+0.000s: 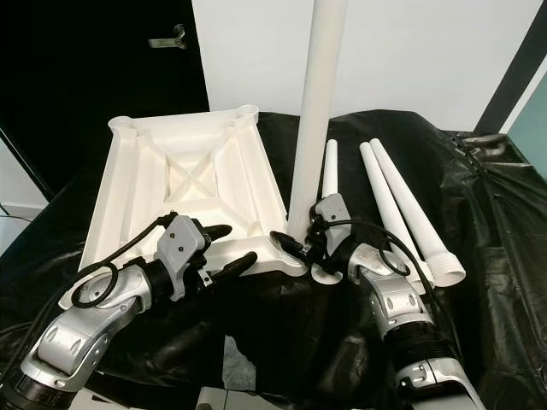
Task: Building children table
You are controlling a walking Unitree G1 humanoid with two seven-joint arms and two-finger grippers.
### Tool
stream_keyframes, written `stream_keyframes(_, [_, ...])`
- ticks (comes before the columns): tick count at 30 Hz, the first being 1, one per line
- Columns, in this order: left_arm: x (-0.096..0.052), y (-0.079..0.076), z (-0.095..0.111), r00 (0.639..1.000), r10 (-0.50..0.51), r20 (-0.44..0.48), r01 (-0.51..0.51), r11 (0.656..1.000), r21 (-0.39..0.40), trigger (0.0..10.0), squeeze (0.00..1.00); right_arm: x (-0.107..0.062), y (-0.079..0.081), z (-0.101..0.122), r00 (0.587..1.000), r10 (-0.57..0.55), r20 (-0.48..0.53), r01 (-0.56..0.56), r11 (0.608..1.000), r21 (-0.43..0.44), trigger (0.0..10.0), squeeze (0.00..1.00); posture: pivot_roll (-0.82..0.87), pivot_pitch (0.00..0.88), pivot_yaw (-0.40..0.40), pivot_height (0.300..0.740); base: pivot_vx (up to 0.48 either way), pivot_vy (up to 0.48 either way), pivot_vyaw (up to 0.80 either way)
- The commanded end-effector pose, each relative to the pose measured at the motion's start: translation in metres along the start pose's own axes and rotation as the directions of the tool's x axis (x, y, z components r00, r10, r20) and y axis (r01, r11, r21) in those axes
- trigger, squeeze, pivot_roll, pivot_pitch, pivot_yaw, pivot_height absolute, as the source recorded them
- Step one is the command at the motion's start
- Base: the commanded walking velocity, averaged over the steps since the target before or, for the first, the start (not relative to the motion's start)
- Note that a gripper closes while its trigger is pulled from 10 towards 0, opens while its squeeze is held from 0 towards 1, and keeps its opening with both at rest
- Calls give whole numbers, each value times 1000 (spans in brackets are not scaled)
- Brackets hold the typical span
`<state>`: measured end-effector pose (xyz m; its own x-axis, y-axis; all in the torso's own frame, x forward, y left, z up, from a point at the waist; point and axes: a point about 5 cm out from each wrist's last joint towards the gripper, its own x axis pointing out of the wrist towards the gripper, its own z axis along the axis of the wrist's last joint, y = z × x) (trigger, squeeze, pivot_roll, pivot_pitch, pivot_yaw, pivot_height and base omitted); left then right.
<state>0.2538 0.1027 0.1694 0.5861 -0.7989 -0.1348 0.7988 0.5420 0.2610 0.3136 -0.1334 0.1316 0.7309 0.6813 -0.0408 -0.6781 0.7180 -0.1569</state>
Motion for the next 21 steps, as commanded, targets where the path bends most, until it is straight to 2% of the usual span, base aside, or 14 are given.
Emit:
stream_keyframes(1, [-3, -1, -1, 999, -38, -15, 38, 999, 3, 10000, 0, 1, 5, -5, 999, -29, -33, 29, 1000, -6, 0, 0, 102, 0, -1, 740, 0, 0, 0])
stream_keyframes(2, [-2, -1, -1, 999, -41, -15, 41, 999, 4, 10000, 0, 2, 9, -5, 997, -71, -31, 71, 997, -1, 4196, 0, 100, 0, 2, 740, 0, 0, 0])
stream_keyframes(3, [-2, -1, -1, 999, -42, -15, 42, 999, 5, 10000, 0, 3, 11, -5, 995, -96, -28, 96, 995, 3, 4196, 0, 100, 0, 2, 740, 0, 0, 0])
stream_keyframes(4, [-2, -1, -1, 999, -45, -13, 45, 999, 3, 10000, 0, 4, 15, -5, 991, -129, -27, 130, 992, 7, 10000, 0, 97, 0, 3, 740, 0, 0, 0])
stream_keyframes(8, [-1, -1, 1, 999, -54, -5, 54, 999, 0, 10000, 0, 7, 23, -3, 987, -162, -15, 163, 986, 39, 10000, 0, 95, 0, 4, 740, 0, 0, 0])
stream_keyframes(10, [0, -2, 1, 998, -59, -5, 59, 998, 1, 10000, 0, 10, 26, -3, 969, -246, -36, 247, 968, 45, 10000, 0, 93, 0, 2, 740, 0, 0, 0])
stream_keyframes(11, [0, -2, 1, 998, -59, -5, 59, 998, 1, 10000, 0, 10, 26, -3, 969, -246, -36, 247, 968, 45, 10000, 0, 93, 0, 2, 740, 0, 0, 0])
stream_keyframes(13, [1, -2, 0, 998, -60, -7, 60, 998, 3, 10000, 0, 11, 26, -3, 926, -372, -60, 375, 926, 43, 10000, 0, 95, 0, -5, 740, 0, 0, 0])
stream_keyframes(14, [1, -2, 0, 998, -60, -7, 60, 998, 3, 10000, 0, 11, 26, -3, 926, -372, -60, 375, 926, 43, 10000, 0, 95, 0, -5, 740, 0, 0, 0])
stream_keyframes(16, [1, -2, 0, 998, -59, -7, 59, 998, 7, 10000, 0, 11, 29, -2, 888, -456, -63, 459, 887, 52, 10000, 0, 100, 0, -11, 740, 0, 0, 0])
stream_keyframes(21, [1, -3, -1, 998, -55, -8, 56, 998, 5, 10000, 0, 14, 40, 2, 853, -519, -51, 521, 848, 91, 10000, 0, 103, 0, -11, 740, 0, 0, 0])
